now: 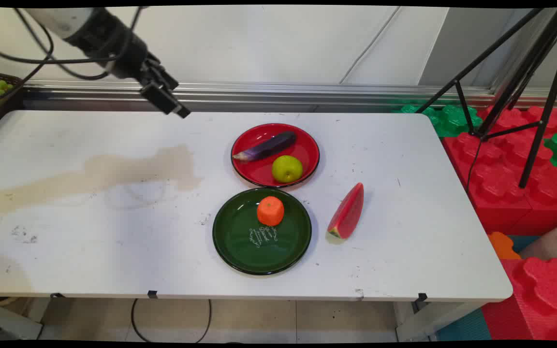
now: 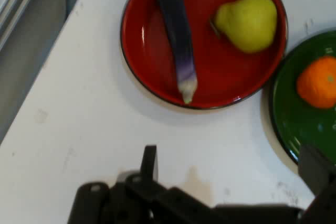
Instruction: Pick up the eggplant from the red plate
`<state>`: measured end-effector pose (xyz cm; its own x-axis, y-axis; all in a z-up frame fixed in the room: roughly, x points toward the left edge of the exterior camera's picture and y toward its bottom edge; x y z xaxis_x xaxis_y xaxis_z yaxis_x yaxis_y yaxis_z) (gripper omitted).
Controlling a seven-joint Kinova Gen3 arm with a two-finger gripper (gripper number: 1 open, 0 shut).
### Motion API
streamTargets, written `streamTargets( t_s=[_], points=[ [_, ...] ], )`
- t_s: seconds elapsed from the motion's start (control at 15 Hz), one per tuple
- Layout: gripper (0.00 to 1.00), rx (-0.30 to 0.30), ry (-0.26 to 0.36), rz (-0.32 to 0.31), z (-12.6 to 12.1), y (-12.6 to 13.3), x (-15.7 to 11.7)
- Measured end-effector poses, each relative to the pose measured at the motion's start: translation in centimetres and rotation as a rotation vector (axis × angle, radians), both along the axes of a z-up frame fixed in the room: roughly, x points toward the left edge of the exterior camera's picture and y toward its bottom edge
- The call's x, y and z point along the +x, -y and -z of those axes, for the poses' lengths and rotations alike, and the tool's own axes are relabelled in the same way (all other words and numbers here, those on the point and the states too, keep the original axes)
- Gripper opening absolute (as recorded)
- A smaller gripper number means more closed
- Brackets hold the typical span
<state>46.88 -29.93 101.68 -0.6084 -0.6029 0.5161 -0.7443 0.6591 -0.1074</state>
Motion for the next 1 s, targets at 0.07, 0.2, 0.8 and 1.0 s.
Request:
streamTargets(
  t_s=[0.07,0.2,0.8,1.0],
  points=[
    [1.00,0.000,0.003,-0.015,0.1,0.6,-0.6],
    [1.00,-0.001,0.008,-0.045,0.5,2.0,-1.9],
    [1.00,0.018,0.053,-0.144,5.6,9.2,-7.9],
    [1.00,0.030,0.075,-0.148,8.1,11.5,-9.6]
  ],
)
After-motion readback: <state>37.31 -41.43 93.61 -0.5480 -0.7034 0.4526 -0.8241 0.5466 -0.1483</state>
